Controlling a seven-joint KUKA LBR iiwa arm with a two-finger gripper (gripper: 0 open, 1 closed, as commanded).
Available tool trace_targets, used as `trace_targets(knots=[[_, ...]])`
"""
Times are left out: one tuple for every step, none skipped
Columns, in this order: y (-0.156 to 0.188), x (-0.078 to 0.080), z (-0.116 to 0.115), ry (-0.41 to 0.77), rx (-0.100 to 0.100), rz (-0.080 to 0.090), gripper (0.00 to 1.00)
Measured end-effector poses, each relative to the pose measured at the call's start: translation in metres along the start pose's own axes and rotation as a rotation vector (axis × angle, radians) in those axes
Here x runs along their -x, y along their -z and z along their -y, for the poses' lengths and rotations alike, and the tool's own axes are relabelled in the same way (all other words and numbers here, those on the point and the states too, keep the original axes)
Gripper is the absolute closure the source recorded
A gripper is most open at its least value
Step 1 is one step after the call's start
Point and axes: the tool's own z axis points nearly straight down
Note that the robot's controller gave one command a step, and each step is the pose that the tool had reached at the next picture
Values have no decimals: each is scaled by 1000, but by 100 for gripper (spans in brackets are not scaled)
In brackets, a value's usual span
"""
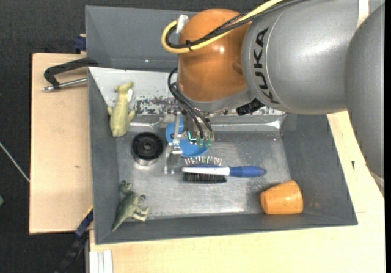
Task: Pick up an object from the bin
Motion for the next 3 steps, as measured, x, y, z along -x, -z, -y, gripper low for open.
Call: trace_targets(knots=[[-105, 19, 10, 100, 6, 26, 0], [-106, 20, 10, 98, 7, 29, 100], [51, 13, 22, 141, 2, 22, 100]])
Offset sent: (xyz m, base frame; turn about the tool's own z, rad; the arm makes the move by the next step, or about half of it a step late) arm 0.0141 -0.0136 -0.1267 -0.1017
